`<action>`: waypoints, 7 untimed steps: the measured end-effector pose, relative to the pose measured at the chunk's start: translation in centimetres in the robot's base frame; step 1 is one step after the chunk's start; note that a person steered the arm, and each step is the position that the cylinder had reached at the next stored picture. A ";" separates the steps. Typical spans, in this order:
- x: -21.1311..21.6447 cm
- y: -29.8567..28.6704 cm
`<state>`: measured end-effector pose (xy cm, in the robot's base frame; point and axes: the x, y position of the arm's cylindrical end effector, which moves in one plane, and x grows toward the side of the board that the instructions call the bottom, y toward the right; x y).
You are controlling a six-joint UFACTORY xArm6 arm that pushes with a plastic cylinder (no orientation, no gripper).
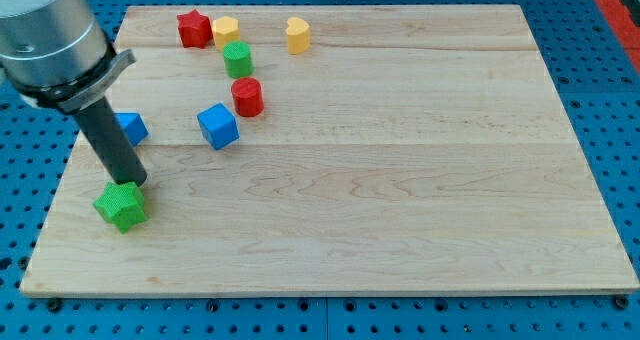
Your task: Keep the blue blocks at the right side of the green star
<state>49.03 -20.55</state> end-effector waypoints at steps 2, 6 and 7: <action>-2.3 -9.6; -0.7 7.4; -4.9 6.2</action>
<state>44.11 -14.31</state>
